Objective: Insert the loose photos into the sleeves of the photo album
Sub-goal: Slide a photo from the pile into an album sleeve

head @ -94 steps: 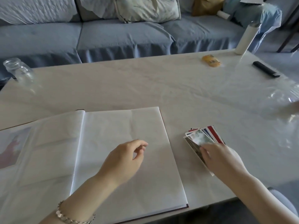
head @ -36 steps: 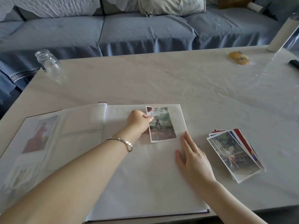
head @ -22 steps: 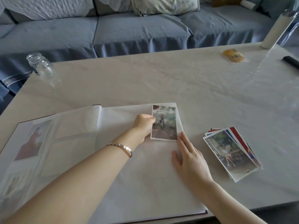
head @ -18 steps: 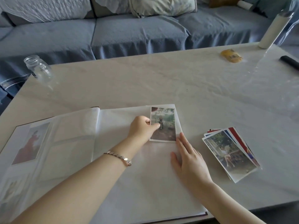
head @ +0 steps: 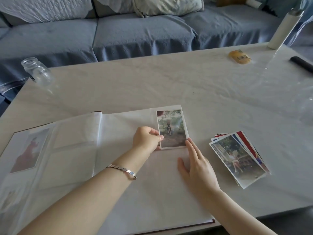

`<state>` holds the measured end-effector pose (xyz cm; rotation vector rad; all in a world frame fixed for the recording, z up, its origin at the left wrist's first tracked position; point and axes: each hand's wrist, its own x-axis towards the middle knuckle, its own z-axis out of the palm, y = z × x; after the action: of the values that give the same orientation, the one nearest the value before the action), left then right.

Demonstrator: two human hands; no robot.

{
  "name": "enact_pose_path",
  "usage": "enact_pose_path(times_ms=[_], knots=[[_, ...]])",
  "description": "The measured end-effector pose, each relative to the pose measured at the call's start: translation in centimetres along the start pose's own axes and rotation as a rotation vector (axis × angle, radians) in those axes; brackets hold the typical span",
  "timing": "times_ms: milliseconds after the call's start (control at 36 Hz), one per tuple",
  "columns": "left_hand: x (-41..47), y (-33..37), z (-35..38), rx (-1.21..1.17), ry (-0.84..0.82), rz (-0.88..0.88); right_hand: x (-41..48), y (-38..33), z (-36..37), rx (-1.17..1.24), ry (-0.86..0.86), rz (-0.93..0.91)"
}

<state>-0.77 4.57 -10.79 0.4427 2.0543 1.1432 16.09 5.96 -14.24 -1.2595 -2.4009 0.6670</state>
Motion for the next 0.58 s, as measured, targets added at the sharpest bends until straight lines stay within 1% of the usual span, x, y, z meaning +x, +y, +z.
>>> enact_pose_path(times_ms=[83, 167, 306, 444, 583], knots=[[-0.04, 0.32, -0.06, 0.066, -0.016, 0.027, 0.05, -0.08, -0.18, 0.025, -0.038, 0.012], [-0.16, 0.36, -0.08, 0.104, 0.035, 0.092, 0.03, -0.17, -0.37, 0.023, -0.069, 0.027], [-0.43, -0.07, 0.13, 0.058, 0.078, 0.154, -0.05, -0.14, -0.53, 0.040, -0.089, 0.066], [-0.67, -0.52, 0.33, 0.000, 0.066, 0.138, 0.01, -0.19, -0.52, 0.041, -0.092, 0.067], [-0.22, -0.18, 0.08, -0.007, 0.036, 0.097, 0.01, -0.26, -0.52, 0.036, -0.090, 0.052]])
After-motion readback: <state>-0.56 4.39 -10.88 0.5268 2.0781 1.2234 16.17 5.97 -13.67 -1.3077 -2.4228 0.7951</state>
